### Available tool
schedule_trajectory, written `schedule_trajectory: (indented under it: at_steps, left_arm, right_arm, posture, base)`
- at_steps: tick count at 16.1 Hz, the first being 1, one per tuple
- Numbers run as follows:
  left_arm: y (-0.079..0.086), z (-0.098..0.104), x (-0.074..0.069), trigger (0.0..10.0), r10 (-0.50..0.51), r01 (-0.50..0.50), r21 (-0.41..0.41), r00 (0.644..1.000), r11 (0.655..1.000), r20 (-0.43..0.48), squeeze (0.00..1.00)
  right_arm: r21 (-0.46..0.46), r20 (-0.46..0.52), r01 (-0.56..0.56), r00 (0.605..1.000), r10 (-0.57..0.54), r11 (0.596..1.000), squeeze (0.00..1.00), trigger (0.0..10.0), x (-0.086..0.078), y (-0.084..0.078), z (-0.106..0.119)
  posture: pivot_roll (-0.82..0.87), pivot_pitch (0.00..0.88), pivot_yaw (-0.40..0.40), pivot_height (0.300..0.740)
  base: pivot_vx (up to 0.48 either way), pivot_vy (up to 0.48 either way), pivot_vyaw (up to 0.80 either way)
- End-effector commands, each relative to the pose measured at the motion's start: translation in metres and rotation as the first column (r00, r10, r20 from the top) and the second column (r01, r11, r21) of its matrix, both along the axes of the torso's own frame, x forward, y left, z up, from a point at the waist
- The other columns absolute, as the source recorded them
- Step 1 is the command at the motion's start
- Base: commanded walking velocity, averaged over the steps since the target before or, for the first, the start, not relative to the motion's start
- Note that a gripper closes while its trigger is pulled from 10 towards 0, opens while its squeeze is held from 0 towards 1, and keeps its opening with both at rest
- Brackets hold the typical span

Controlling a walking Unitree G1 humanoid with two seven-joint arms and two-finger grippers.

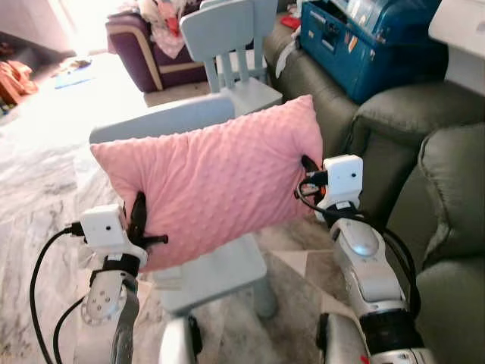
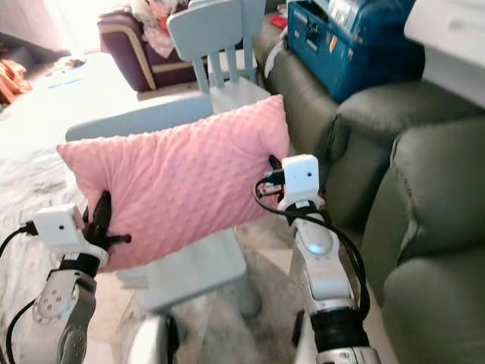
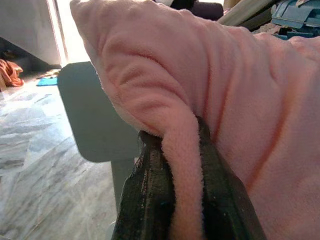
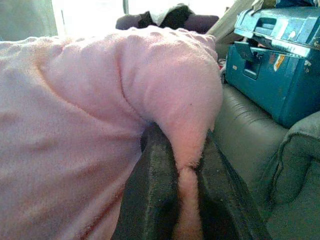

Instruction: Move the pillow to the sofa

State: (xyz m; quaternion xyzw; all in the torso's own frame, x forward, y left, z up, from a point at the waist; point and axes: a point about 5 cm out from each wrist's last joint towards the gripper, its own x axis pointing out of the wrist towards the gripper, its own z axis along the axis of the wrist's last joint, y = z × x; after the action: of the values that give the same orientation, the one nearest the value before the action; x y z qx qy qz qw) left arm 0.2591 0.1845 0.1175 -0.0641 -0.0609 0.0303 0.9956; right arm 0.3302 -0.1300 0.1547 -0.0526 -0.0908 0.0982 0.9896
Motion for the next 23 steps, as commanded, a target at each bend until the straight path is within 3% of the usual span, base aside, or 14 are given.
schedule_trajectory:
  at_steps: [1, 3, 5, 7, 11, 16, 20, 23]
  left_arm:
    - [0.004, 0.002, 0.001, 10.0, 0.014, -0.014, 0.012, 1.0, 1.0, 0.005, 0.0]
    - [0.007, -0.002, 0.002, 10.0, 0.055, -0.053, 0.066, 0.998, 0.996, -0.029, 0.0]
    - [0.01, -0.004, 0.002, 10.0, 0.094, -0.091, 0.069, 0.994, 0.993, -0.054, 0.0]
    - [0.009, -0.004, 0.003, 10.0, 0.072, -0.07, 0.047, 0.996, 0.996, -0.058, 0.0]
    - [0.006, -0.005, 0.002, 10.0, 0.019, -0.017, 0.046, 0.999, 0.999, -0.044, 0.0]
    - [0.011, -0.005, -0.001, 10.0, 0.025, -0.021, 0.081, 0.999, 0.996, -0.048, 0.0]
    - [0.003, -0.01, 0.002, 10.0, 0.037, -0.036, 0.009, 0.99, 0.999, -0.135, 0.0]
    - [0.001, -0.008, 0.006, 10.0, 0.033, -0.035, -0.01, 0.989, 0.999, -0.141, 0.0]
  right_arm:
    - [0.011, 0.032, -0.015, 0.999, 0.014, 1.0, 0.0, 10.0, 0.002, 0.004, 0.008]
    - [0.012, 0.033, -0.014, 0.999, 0.014, 1.0, 0.0, 10.0, 0.003, 0.004, 0.008]
    - [0.011, 0.034, -0.014, 0.999, 0.013, 1.0, 0.0, 10.0, 0.003, 0.004, 0.008]
    - [0.011, 0.035, -0.013, 0.999, 0.013, 1.0, 0.0, 10.0, 0.003, 0.004, 0.008]
    - [0.013, 0.038, -0.01, 0.999, 0.009, 1.0, 0.0, 10.0, 0.003, 0.004, 0.009]
    - [0.01, 0.037, -0.011, 0.999, 0.011, 1.0, 0.0, 10.0, 0.004, 0.004, 0.009]
    - [0.025, 0.01, -0.001, 1.0, 0.001, 1.0, 0.0, 10.0, 0.006, 0.002, 0.007]
    - [0.021, -0.027, 0.001, 1.0, 0.0, 1.0, 0.0, 10.0, 0.007, 0.0, 0.004]
  posture:
    - [-0.22, 0.0, 0.113, 0.659]
    - [-0.21, 0.0, 0.113, 0.694]
    - [-0.21, 0.0, 0.113, 0.719]
    - [-0.21, 0.0, 0.114, 0.74]
    - [-0.22, 0.0, 0.114, 0.74]
    - [-0.21, 0.0, 0.112, 0.74]
    - [-0.21, 0.0, 0.111, 0.74]
    - [-0.22, 0.0, 0.107, 0.74]
  base:
    - [0.0, 0.0, 0.0]
    - [0.0, 0.0, 0.0]
    - [0.0, 0.0, 0.0]
    - [0.0, 0.0, 0.0]
    - [0.0, 0.0, 0.0]
    - [0.0, 0.0, 0.0]
    - [0.0, 0.0, 0.0]
    - [0.0, 0.0, 0.0]
